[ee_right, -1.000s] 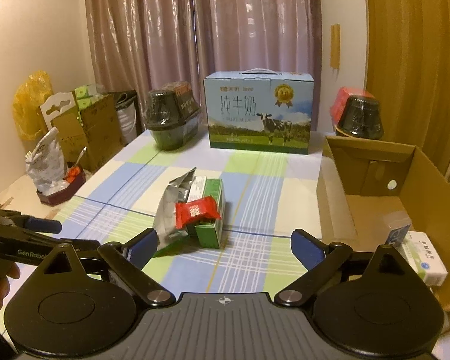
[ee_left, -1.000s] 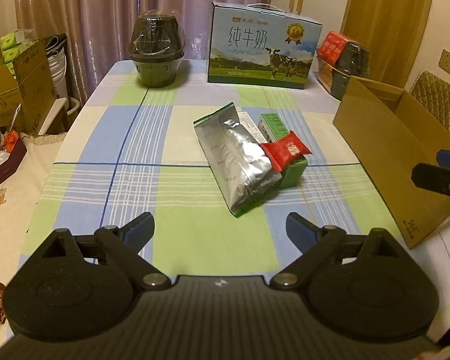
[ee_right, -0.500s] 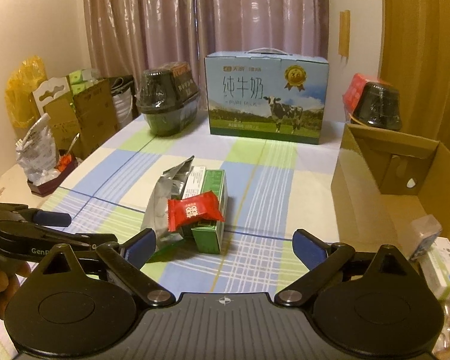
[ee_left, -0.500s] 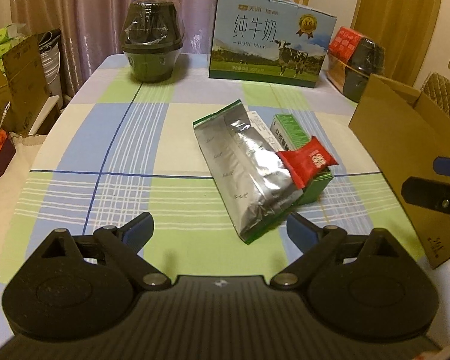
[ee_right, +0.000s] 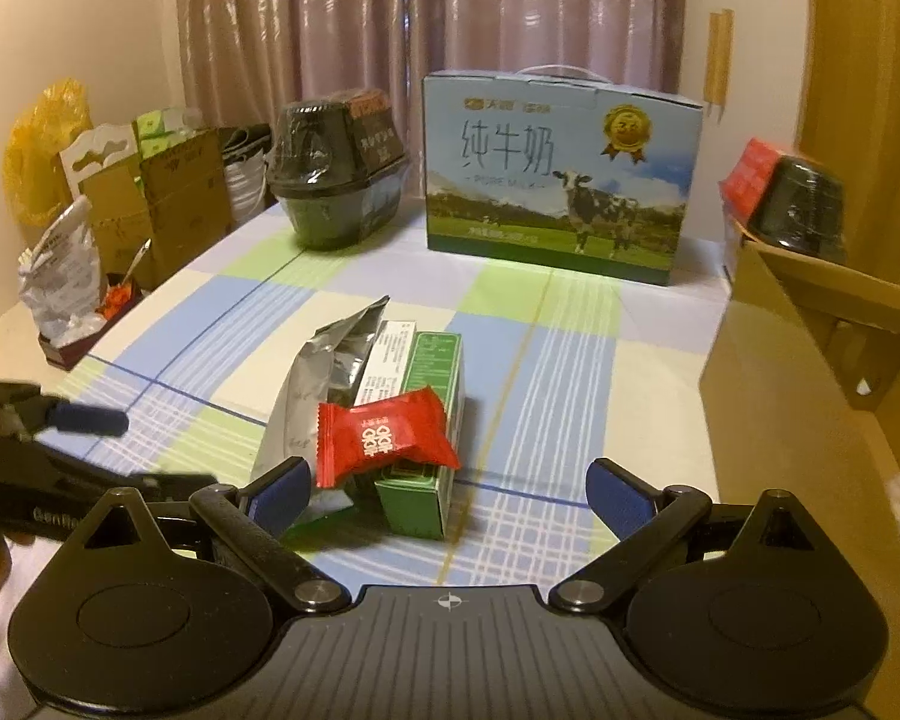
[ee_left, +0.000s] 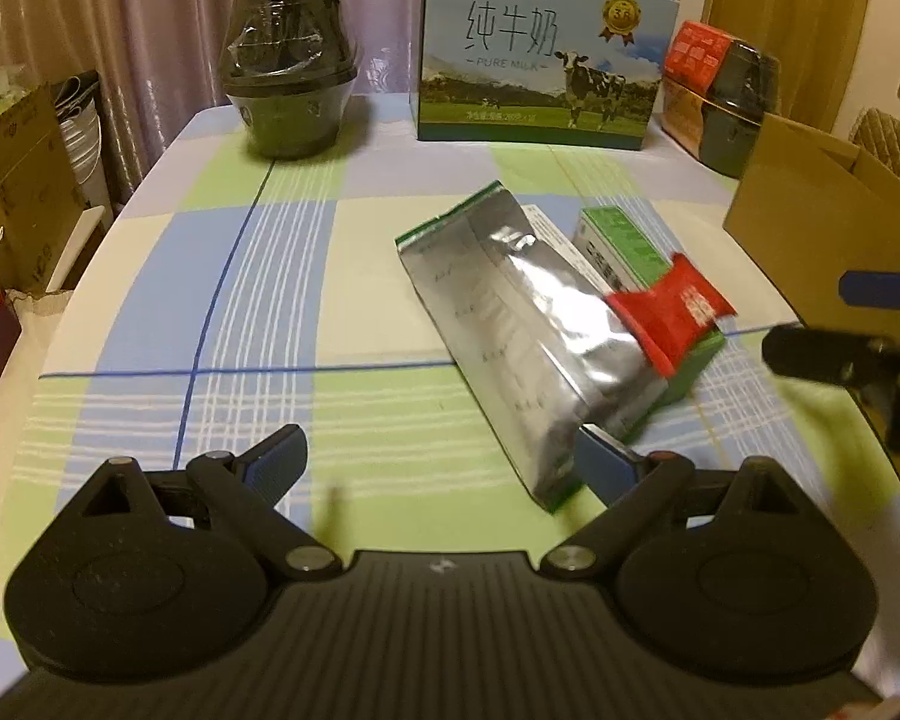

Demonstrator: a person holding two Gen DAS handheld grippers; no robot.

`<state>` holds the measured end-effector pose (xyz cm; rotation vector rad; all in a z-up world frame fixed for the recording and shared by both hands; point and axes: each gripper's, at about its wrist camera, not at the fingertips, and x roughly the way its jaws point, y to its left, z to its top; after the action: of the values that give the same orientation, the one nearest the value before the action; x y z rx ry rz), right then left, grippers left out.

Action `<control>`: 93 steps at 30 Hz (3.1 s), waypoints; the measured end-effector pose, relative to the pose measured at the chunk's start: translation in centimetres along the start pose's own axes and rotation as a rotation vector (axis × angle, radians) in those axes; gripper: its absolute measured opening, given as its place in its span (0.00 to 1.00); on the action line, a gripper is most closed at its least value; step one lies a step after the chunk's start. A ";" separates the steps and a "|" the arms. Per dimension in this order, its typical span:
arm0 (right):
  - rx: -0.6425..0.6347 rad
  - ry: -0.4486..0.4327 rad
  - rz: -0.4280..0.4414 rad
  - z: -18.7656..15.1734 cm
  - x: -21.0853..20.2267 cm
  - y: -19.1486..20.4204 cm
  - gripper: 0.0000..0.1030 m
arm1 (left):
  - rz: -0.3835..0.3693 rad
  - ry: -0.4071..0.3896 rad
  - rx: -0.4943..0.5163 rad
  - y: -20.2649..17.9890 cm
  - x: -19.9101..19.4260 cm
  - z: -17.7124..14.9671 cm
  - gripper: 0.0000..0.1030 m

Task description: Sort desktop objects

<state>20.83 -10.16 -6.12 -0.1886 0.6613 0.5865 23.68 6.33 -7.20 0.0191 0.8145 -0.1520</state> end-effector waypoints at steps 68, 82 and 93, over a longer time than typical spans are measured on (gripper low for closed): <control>0.161 0.055 -0.042 -5.8 0.1 -3.6 0.34 | -0.217 0.058 -0.231 -1.4 5.6 2.0 0.93; 0.156 0.088 -0.034 -7.5 -3.6 -2.8 0.34 | -0.141 0.122 -0.121 -1.9 3.9 0.5 0.73; 0.266 0.128 -0.021 -10.6 -9.7 -3.7 0.34 | -0.080 0.194 0.047 -7.8 -4.2 -5.8 0.73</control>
<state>11.26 -21.27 -8.39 0.0157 0.8528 0.4630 15.56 -0.46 -7.83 0.0460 1.0055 -0.2470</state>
